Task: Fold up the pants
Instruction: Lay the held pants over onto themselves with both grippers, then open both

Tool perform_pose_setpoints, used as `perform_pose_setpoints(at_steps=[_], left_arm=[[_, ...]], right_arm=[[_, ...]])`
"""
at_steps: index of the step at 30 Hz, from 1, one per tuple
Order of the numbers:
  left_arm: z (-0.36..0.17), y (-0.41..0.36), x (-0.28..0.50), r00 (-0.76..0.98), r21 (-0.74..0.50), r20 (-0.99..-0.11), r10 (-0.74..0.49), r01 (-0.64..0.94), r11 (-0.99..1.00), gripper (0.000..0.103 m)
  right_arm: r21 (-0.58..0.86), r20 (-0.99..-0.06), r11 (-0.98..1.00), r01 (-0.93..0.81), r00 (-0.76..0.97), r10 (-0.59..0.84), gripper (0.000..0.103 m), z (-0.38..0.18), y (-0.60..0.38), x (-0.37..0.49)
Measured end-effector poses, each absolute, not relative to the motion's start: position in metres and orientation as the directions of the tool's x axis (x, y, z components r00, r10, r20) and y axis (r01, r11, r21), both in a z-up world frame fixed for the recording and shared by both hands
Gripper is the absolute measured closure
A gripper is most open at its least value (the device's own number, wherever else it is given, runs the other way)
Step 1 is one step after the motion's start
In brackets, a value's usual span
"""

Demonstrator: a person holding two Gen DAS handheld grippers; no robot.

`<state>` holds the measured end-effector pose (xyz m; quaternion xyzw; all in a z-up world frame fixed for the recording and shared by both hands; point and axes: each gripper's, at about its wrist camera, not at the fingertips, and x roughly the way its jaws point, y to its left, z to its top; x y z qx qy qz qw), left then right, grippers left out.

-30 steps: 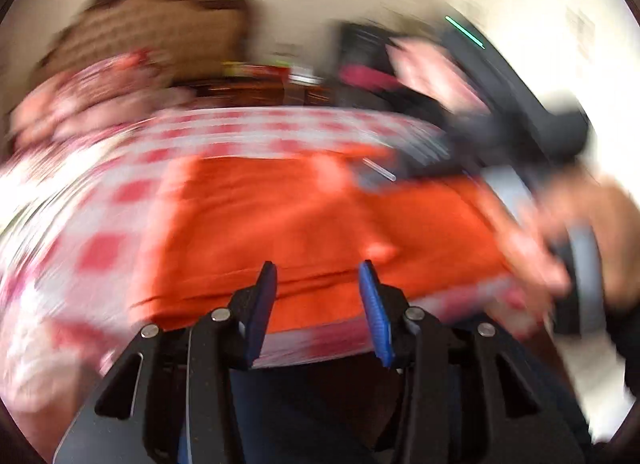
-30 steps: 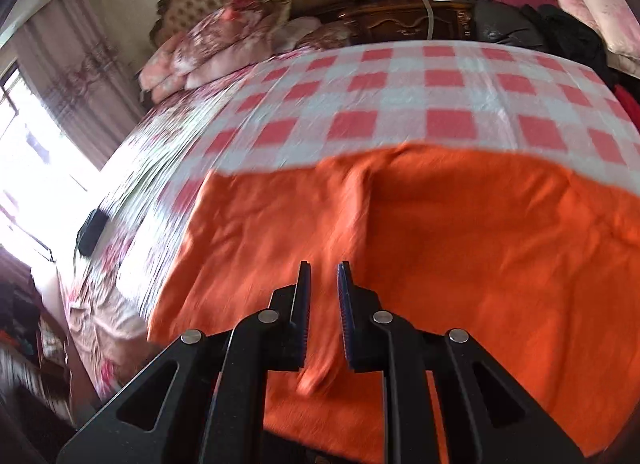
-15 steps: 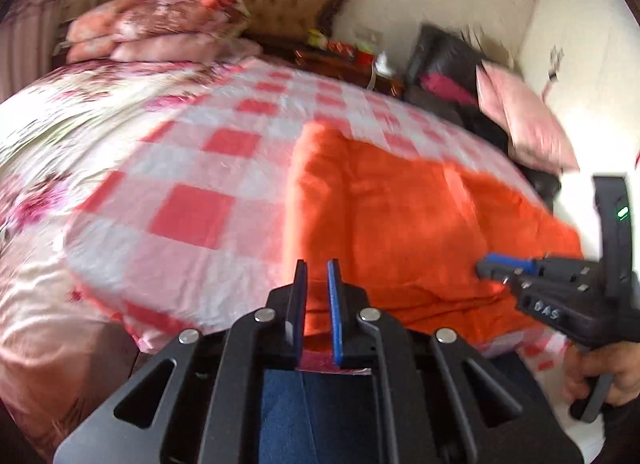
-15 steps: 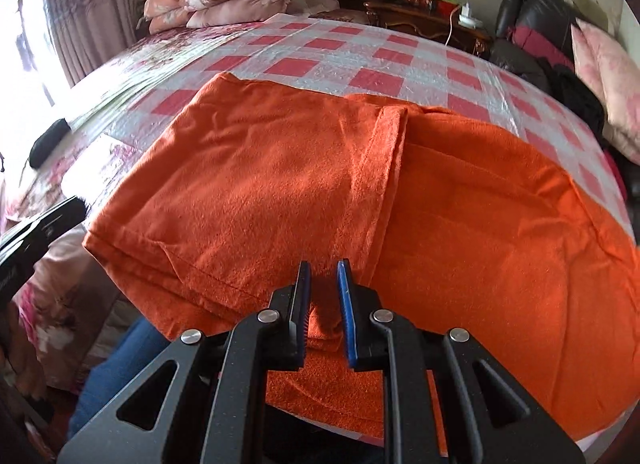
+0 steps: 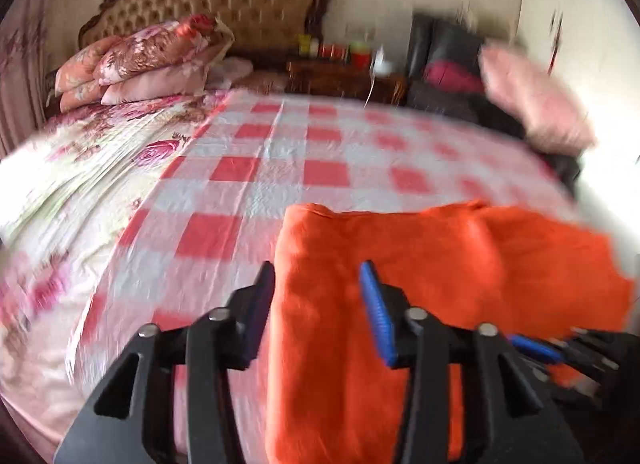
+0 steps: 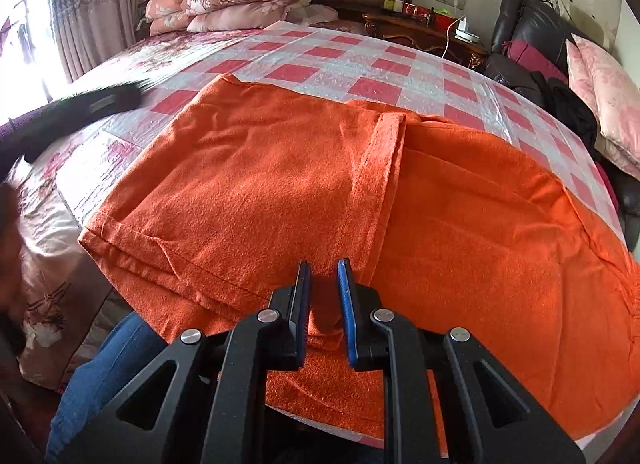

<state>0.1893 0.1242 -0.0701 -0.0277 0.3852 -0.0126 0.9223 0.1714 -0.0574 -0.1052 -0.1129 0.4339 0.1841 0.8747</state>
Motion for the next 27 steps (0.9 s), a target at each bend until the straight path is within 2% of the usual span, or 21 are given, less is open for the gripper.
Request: perform_pose_setpoints(at_steps=[3, 5, 8, 11, 13, 15, 16, 18, 21, 24, 27], left_arm=[[-0.096, 0.124, 0.243, 0.613, -0.027, -0.789, -0.028, 0.011, 1.0, 0.099], [-0.107, 0.134, 0.263, 0.59, -0.01, -0.807, -0.001, -0.013, 1.0, 0.101], [-0.099, 0.14, 0.275, 0.599, -0.016, -0.8, 0.016, -0.048, 0.999, 0.101], [-0.097, 0.133, 0.281, 0.597, -0.042, -0.802, -0.032, -0.004, 0.999, 0.101], [-0.106, 0.132, 0.29, 0.558, 0.002, -0.829, 0.017, -0.029, 1.0, 0.101], [-0.104, 0.141, 0.292, 0.569, -0.05, -0.822, 0.003, -0.078, 0.996, 0.101], [-0.098, 0.142, 0.289, 0.591, -0.036, -0.806, 0.027, -0.096, 0.995, 0.101], [-0.083, 0.145, 0.272, 0.647, -0.036, -0.761, 0.05, -0.119, 0.992, 0.088], [-0.075, 0.148, 0.243, 0.664, -0.082, -0.747, 0.022, -0.125, 0.989, 0.087], [-0.073, 0.138, 0.207, 0.699, -0.057, -0.715, 0.015, -0.08, 0.995, 0.087], [-0.082, 0.126, 0.176, 0.691, -0.056, -0.722, -0.022, -0.027, 0.998, 0.087]], right_arm=[[-0.03, -0.797, 0.905, -0.423, 0.558, 0.234, 0.086, -0.106, -0.059, 0.17], [-0.029, -0.798, 0.902, -0.432, 0.554, 0.239, 0.086, -0.106, -0.059, 0.17], [-0.021, -0.8, 0.893, -0.45, 0.543, 0.254, 0.086, -0.105, -0.061, 0.17], [-0.014, -0.815, 0.883, -0.469, 0.518, 0.262, 0.086, -0.104, -0.061, 0.174], [-0.007, -0.821, 0.879, -0.476, 0.504, 0.267, 0.086, -0.103, -0.062, 0.176], [-0.011, -0.826, 0.875, -0.484, 0.498, 0.265, 0.086, -0.103, -0.061, 0.176], [-0.021, -0.827, 0.872, -0.488, 0.499, 0.259, 0.086, -0.103, -0.059, 0.176], [-0.003, -0.834, 0.876, -0.483, 0.484, 0.264, 0.086, -0.101, -0.061, 0.179], [0.089, -0.816, 0.902, -0.423, 0.489, 0.31, 0.086, -0.084, -0.074, 0.188], [0.089, -0.784, 0.913, -0.399, 0.537, 0.311, 0.085, -0.065, -0.075, 0.21], [0.031, -0.784, 0.919, -0.392, 0.561, 0.266, 0.085, -0.063, -0.062, 0.241]])
